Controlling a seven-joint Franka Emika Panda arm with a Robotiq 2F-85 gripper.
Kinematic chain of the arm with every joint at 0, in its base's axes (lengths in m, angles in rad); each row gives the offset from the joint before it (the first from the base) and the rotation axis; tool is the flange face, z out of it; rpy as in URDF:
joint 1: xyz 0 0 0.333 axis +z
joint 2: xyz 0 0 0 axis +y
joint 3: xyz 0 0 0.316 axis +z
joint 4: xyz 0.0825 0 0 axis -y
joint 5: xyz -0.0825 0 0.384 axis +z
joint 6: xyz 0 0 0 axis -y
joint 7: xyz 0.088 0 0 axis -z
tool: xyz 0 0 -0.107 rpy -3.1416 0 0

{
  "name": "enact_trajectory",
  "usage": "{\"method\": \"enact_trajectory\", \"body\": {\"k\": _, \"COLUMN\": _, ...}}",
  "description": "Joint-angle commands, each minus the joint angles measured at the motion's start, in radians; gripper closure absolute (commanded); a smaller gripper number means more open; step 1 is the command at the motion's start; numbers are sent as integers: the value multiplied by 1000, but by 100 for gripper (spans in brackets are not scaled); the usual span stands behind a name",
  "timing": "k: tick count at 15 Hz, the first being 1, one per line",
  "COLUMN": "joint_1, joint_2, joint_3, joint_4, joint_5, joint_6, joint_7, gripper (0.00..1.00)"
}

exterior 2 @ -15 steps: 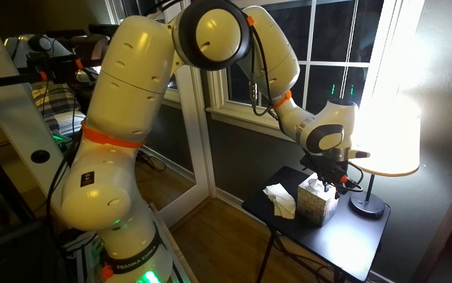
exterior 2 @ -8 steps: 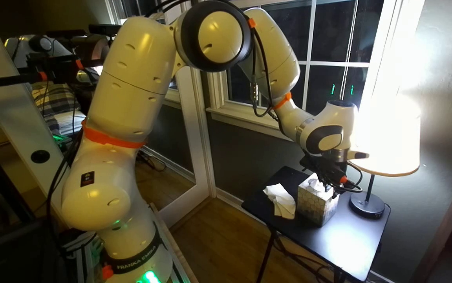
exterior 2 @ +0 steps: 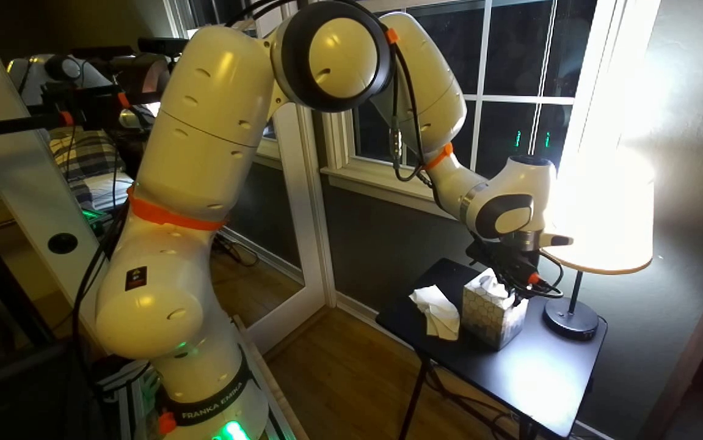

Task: Put the tissue box on the windowsill.

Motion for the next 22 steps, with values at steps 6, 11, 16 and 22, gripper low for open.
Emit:
{"method": "enact_trajectory", "body": {"k": 6, "joint_1": 31, "joint_2": -123, "joint_3": 3, "joint_4": -74, "joint_5": -17, "joint_6": -17, "joint_7": 38, "gripper": 99}}
{"method": "enact_trajectory", "body": {"k": 11, "joint_1": 91, "joint_2": -261, "joint_3": 6, "joint_4": -165, "joint_5": -43, "joint_6": -67, "joint_7": 66, "gripper": 99}}
{"method": "enact_trajectory", "body": {"k": 16, "joint_1": 182, "joint_2": -412, "joint_3": 29, "joint_4": -198, "joint_5": -76, "joint_6": -201, "joint_7": 174, "gripper": 99}}
{"method": "enact_trajectory", "body": {"k": 22, "joint_1": 265, "joint_2": -520, "joint_3": 109, "joint_4": -127, "joint_5": -12, "joint_6": -433, "joint_7": 316, "gripper": 99}}
